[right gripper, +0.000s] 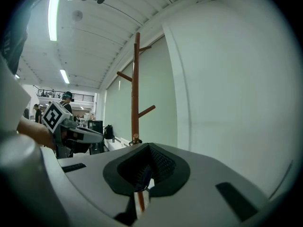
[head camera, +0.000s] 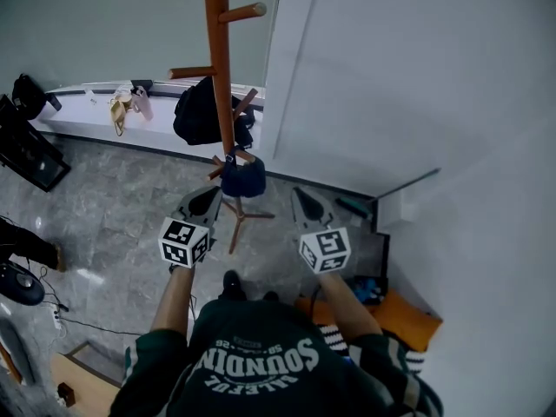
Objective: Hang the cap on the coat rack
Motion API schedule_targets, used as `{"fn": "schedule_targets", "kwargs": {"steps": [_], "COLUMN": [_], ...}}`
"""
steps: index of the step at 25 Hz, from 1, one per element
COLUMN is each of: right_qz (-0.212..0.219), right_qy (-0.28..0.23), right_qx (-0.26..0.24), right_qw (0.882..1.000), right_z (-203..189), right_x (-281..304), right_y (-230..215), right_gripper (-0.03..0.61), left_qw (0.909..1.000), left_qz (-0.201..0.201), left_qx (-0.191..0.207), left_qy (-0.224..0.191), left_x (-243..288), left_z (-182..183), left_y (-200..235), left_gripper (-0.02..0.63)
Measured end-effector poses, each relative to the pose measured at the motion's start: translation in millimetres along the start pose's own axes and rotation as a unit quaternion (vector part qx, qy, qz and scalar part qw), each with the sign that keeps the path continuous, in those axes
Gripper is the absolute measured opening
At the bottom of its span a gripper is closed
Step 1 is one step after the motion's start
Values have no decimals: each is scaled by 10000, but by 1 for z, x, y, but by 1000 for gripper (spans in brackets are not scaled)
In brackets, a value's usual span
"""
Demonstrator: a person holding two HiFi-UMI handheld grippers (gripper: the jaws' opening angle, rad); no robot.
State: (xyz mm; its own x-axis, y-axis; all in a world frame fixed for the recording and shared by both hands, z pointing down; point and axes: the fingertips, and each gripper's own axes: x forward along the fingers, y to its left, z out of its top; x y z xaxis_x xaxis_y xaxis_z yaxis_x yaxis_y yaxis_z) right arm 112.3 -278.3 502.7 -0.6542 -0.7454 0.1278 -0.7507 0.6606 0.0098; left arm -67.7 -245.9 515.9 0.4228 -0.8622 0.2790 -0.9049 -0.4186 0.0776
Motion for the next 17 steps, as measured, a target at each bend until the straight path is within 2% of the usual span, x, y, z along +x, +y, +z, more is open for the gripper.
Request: {"fn": "schedule_targets", "kwargs": {"steps": [8, 17], "right_qz": [97, -4], "right_qy": [11, 38], "right_qx": [-58, 40], "right_qw": [9999, 10000], "right_z": [4, 1], "right_x": [3, 11], "right_y": [6, 7], "right_gripper": [-2, -2], "left_qw": [10000, 10000], "left_qz": [4, -2], "left_qx": [-23, -29], "left_qy": [18, -10], "left_x": [0, -2], "left_z": [-5, 0], "left_y": [2, 10], "left_gripper": [0, 0]}}
